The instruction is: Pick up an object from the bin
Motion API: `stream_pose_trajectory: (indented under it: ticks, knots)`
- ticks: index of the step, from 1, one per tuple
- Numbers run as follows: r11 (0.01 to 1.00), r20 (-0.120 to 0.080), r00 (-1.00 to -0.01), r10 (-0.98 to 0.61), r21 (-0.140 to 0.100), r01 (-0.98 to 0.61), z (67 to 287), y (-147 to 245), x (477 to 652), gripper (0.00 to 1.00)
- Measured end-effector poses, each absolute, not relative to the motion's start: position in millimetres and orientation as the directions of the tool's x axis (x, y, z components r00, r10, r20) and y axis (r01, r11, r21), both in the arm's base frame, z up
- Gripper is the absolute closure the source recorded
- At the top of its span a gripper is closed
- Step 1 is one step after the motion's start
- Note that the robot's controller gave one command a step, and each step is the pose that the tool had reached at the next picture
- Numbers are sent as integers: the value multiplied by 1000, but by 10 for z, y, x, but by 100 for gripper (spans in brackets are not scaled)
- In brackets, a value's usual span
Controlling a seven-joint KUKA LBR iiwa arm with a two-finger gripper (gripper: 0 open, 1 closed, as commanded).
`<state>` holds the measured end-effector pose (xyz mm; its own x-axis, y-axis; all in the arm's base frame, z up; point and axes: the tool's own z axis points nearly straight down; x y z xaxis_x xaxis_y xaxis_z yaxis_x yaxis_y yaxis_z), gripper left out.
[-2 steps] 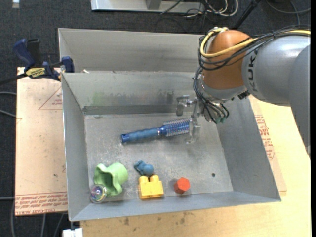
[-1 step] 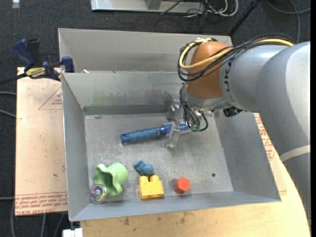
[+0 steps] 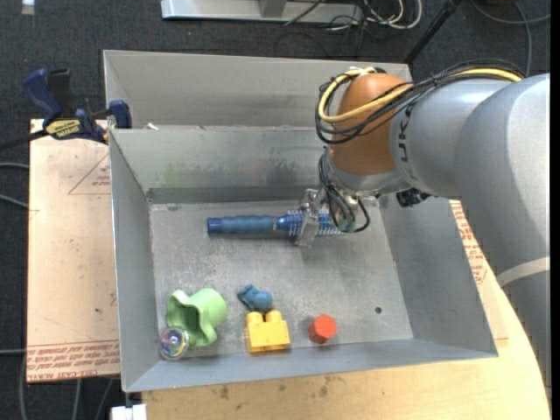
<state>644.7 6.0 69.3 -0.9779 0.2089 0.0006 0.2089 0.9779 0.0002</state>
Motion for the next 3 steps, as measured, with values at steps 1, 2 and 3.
stream_pose_trajectory:
  ticks: [1, 2, 3]
  knots:
    - [998, 1, -998, 61, 1, 61, 689, 119, 6312, 100]
    - [1000, -9, -1000, 13, 1, 13, 1679, 282, 6123, 100]
    - [1000, -11, -1000, 10, 2, 10, 2491, 426, 6223, 100]
